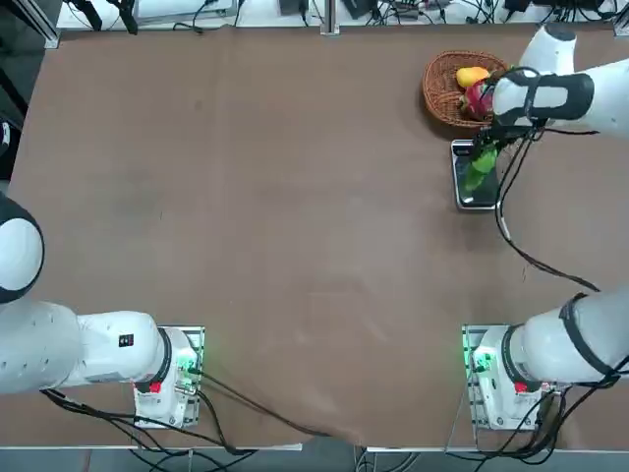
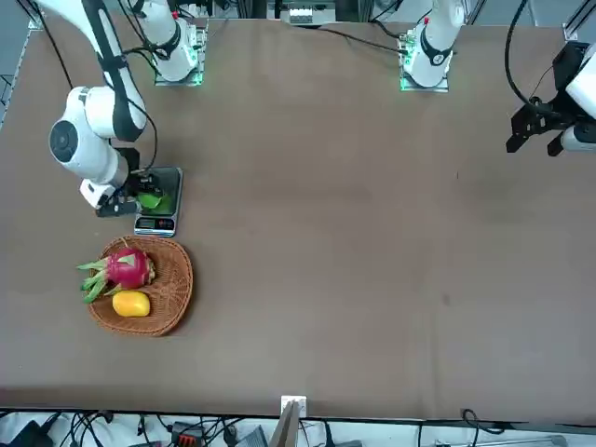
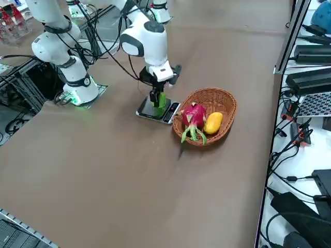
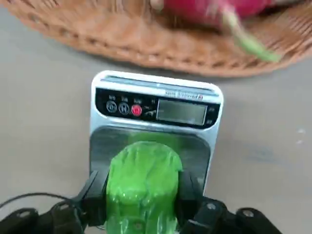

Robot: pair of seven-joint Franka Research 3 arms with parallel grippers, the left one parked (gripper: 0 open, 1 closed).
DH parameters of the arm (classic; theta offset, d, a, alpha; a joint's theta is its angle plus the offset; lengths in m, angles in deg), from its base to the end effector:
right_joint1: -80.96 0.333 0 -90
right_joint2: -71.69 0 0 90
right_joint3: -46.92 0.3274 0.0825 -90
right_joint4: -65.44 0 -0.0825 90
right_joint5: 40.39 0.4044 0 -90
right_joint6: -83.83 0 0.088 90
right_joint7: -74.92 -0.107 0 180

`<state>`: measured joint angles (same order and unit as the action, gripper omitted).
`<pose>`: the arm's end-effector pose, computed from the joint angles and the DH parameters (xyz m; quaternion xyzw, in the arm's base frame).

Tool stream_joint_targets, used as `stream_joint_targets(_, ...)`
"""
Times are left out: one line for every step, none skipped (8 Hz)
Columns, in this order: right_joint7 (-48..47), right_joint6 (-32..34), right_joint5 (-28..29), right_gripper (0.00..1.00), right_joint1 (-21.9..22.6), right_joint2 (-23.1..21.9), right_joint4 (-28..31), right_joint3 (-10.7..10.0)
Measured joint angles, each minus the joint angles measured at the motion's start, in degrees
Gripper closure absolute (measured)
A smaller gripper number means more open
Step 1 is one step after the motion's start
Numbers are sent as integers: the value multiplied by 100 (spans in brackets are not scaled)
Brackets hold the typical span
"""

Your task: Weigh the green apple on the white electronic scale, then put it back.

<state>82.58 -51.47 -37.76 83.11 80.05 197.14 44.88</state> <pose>0.5309 0.0015 0.2740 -0.9978 -0.0508 0.0405 0.0156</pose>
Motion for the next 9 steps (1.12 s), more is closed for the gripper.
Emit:
stream_joint_targets(0,177,0,30,2,-69,-234,7)
stream_joint_targets(2,445,0,30,13,-71,-579,22)
stream_joint_targets(2,724,0,30,45,-7,-978,45)
stream_joint_targets(2,912,0,30,105,154,-1424,61)
stream_joint_targets(2,969,0,30,161,419,-1848,74)
stream_joint_targets(5,974,0,30,217,766,-2283,83)
stream_joint_targets(7,971,0,30,306,1184,-2770,90)
stream_joint_targets(7,970,1,30,413,1629,-3263,96)
stream_joint_targets(7,970,1,30,512,2072,-3718,100)
